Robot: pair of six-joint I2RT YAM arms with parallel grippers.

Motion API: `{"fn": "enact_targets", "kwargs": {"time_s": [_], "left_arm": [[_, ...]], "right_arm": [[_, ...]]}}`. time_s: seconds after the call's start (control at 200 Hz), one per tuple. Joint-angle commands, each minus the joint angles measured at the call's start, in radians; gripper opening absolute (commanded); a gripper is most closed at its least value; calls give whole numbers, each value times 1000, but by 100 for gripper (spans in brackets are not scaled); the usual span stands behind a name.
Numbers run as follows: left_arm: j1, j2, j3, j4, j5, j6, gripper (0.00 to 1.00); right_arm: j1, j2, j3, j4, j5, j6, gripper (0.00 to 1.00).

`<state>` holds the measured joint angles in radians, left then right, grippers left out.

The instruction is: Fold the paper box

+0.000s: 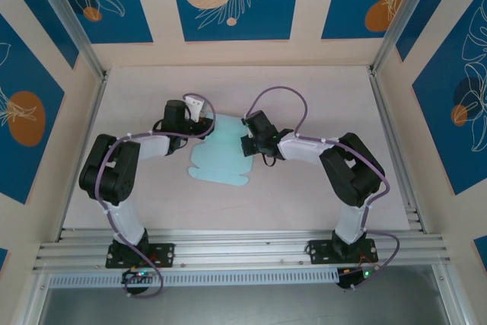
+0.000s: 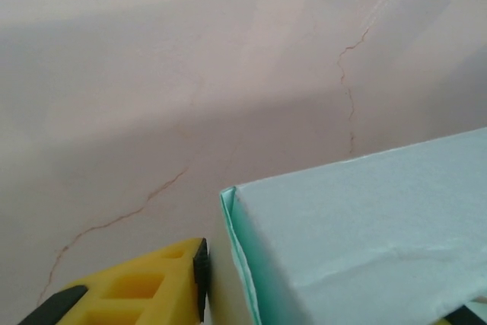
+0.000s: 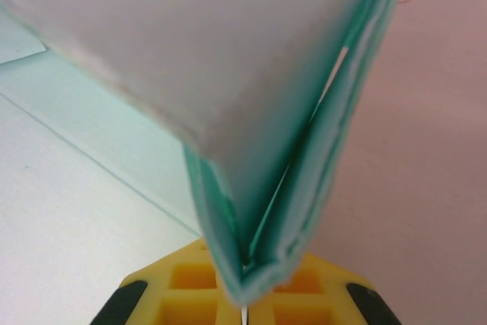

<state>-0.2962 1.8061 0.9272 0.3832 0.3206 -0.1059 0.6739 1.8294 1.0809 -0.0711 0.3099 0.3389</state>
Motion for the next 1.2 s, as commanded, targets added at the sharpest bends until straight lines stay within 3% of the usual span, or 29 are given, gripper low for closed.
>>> {"fn": "enact_targets", "kwargs": {"time_s": [0.0,0.29,0.4,0.765,0.985,1.195], "left_arm": [[4,6,-20,17,0,-8,30],[-61,11,11,-138,-267,75,19],[-84,22,41,-205,-381,40,9],[-137,40,166,-503,-668,-81,12],[-141,59,285,-714,-711,-149,12],[-166,66,364,-943,-659,-165,11]], "right_arm": [[9,7,-9,-39,-37,-20,8],[13,16,52,-118,-33,35,8],[26,33,108,-200,-9,77,8],[62,119,382,-599,43,250,8],[61,176,523,-780,10,279,8],[55,188,595,-927,-23,269,8]]}}
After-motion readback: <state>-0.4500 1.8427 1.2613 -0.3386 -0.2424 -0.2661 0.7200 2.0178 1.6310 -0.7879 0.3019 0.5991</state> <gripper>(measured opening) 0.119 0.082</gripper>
